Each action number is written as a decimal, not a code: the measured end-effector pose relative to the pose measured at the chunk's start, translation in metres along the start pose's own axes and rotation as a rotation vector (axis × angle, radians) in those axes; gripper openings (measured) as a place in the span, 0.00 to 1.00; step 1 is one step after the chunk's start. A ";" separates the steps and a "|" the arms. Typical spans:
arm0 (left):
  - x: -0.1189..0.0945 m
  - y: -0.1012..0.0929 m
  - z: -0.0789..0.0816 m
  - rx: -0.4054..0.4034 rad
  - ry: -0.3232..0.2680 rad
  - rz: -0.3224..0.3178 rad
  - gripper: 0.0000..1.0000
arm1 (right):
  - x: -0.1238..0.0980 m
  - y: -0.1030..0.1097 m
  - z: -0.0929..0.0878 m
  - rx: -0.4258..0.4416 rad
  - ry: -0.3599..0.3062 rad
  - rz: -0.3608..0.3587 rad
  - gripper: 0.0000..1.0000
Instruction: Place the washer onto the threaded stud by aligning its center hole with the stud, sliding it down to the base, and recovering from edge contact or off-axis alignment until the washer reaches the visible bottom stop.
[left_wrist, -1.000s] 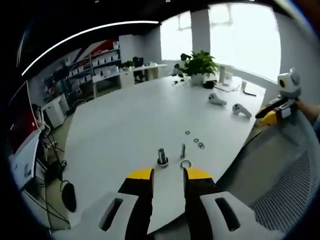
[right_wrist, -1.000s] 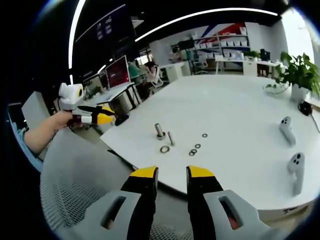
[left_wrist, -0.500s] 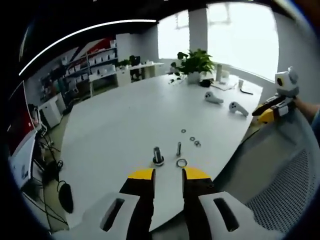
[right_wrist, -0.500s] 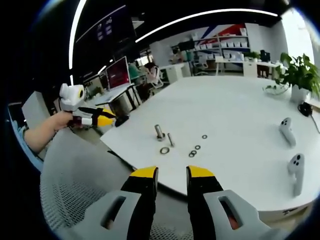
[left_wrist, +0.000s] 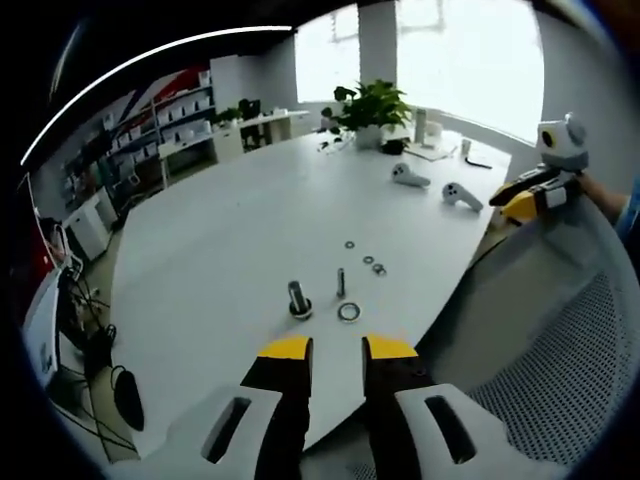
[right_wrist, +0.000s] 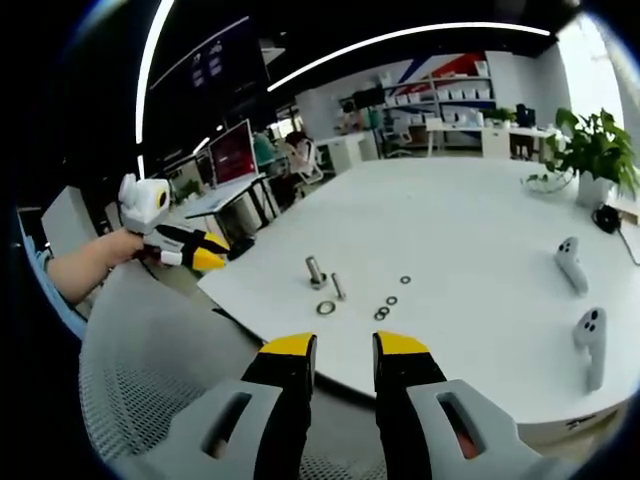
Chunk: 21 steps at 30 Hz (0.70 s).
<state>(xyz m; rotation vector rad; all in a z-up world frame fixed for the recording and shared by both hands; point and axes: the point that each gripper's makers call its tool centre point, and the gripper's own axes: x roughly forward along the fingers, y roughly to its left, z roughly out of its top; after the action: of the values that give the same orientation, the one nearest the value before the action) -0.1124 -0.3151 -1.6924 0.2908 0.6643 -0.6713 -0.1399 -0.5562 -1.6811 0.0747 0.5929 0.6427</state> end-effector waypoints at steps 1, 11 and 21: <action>0.000 0.000 0.000 0.001 0.000 -0.001 0.17 | 0.000 0.000 0.000 0.002 -0.001 -0.001 0.25; -0.001 0.002 -0.003 0.016 0.018 0.010 0.17 | 0.001 -0.001 0.001 -0.017 -0.001 0.000 0.24; -0.002 0.006 -0.001 0.020 0.019 0.027 0.10 | 0.001 0.001 0.002 -0.024 -0.004 0.006 0.24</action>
<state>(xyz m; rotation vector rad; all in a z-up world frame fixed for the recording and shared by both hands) -0.1104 -0.3091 -1.6918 0.3251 0.6710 -0.6501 -0.1385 -0.5545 -1.6799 0.0553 0.5814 0.6552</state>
